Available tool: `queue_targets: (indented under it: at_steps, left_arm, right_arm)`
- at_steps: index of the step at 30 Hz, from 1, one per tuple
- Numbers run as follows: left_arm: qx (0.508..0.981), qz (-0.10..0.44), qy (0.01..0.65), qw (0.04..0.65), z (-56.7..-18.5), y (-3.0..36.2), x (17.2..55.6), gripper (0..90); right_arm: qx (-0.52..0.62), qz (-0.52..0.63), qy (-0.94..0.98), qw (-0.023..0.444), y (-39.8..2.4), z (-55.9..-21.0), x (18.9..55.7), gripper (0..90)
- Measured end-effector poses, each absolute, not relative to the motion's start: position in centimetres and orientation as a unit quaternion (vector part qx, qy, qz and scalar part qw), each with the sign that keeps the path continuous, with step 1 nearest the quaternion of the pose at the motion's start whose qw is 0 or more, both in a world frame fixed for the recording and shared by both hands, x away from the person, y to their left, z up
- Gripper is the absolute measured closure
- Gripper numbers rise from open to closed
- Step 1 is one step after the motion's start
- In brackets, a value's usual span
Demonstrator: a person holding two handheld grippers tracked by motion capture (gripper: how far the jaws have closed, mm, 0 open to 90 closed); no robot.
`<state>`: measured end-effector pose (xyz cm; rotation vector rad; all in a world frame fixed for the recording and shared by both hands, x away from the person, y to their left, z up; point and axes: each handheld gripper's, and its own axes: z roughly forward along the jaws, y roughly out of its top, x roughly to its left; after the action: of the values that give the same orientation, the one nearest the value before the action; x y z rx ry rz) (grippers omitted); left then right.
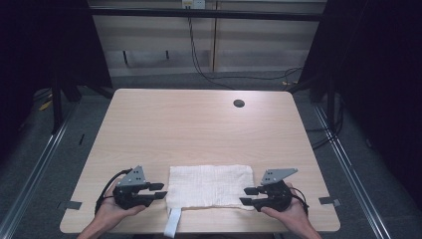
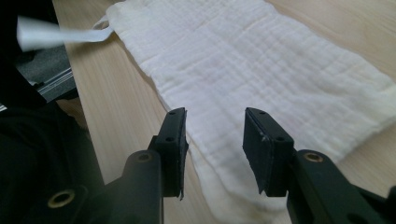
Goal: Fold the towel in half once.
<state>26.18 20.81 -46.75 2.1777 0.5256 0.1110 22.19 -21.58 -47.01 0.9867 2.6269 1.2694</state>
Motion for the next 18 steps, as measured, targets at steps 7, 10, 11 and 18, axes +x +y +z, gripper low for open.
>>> queue_targets:
  at_steps: [7, 10, 11, 18]
  left_arm:
    - [0.892, 0.042, 0.210, 0.398, -47.9, 18.3, 28.7, 65.2]
    - [0.899, 0.041, 0.205, 0.386, -48.6, 17.2, 29.7, 65.2]
    - [0.900, 0.038, 0.206, 0.381, -48.7, 17.0, 30.0, 65.4]
    - [0.903, 0.044, 0.205, 0.376, -49.5, 16.6, 30.1, 65.9]
  right_arm:
    - [0.301, 0.404, 0.864, 0.022, -18.4, -47.1, 23.7, 54.6]
    - [0.289, 0.392, 0.873, 0.014, -16.7, -47.7, 24.1, 53.8]
    - [0.286, 0.389, 0.876, 0.010, -16.2, -47.9, 24.1, 53.8]
    - [0.264, 0.362, 0.894, 0.029, -15.4, -48.8, 23.3, 52.6]
